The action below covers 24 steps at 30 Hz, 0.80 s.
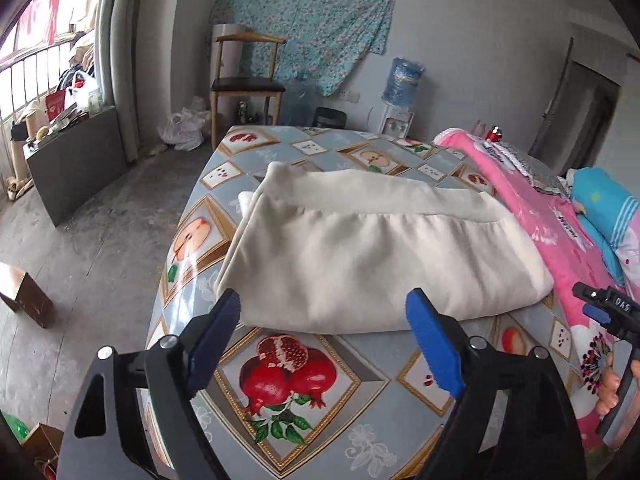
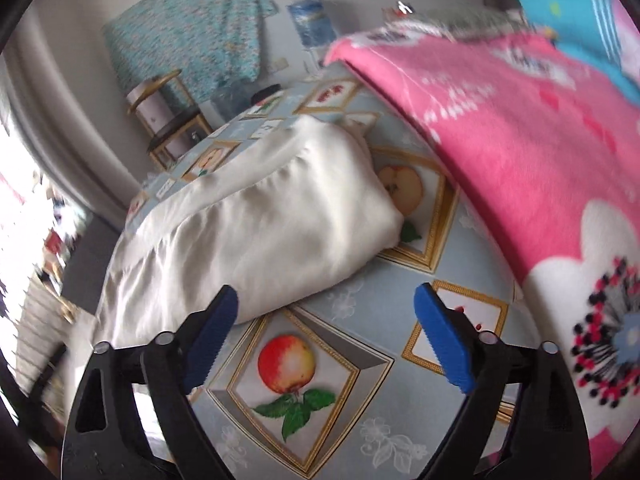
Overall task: Fold large clothes
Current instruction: 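Pull both grippers back from the folded jacket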
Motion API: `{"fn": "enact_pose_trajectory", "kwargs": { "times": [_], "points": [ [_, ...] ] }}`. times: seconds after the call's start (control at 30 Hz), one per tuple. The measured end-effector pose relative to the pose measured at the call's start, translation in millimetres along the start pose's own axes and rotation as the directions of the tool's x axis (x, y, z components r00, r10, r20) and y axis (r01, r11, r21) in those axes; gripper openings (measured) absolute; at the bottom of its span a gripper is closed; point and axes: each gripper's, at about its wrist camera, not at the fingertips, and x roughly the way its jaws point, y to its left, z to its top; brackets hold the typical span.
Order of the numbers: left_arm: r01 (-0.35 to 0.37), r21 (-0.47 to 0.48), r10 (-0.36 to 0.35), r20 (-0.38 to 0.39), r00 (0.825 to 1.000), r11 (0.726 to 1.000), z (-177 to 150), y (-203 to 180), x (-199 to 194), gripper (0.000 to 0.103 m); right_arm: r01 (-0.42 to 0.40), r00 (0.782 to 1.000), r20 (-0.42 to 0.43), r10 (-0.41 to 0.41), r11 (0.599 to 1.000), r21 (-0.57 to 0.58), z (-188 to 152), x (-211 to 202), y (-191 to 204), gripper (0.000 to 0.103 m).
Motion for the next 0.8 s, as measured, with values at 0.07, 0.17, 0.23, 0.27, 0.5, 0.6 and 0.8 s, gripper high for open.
{"fn": "enact_pose_trajectory", "kwargs": {
  "times": [0.07,0.17,0.23,0.27,0.5,0.6,0.8],
  "points": [
    [0.054,0.009,-0.054,0.033,0.998,0.999,10,-8,-8,0.095,0.047,0.997,0.057,-0.042,0.995,-0.092,-4,-11,24,0.096],
    [0.08,0.033,-0.083,0.079,0.993,0.996,25,-21,-17,0.098,0.082,0.99,0.124,-0.061,0.982,-0.17,-8,-24,49,0.096],
    [0.072,0.047,-0.076,0.095,0.993,0.996,34,-28,-21,0.098,0.104,0.986,0.153,-0.072,0.971,-0.215,-9,-28,65,0.096],
    [0.075,0.053,-0.08,0.113,0.99,0.996,38,-32,-24,0.098,0.112,0.984,0.164,-0.075,0.966,-0.232,-9,-30,69,0.096],
    [0.042,0.092,-0.054,0.131,0.99,0.995,48,-45,-25,0.098,0.153,0.973,0.214,-0.088,0.938,-0.31,-14,-39,96,0.096],
    [0.029,0.09,-0.041,0.124,0.991,0.996,48,-49,-22,0.098,0.18,0.965,0.239,-0.105,0.931,-0.319,-16,-42,101,0.096],
    [-0.122,0.083,0.11,0.131,0.985,0.989,44,-58,-16,0.098,0.198,0.961,0.249,-0.119,0.925,-0.324,-14,-45,106,0.096]
  ]
}}
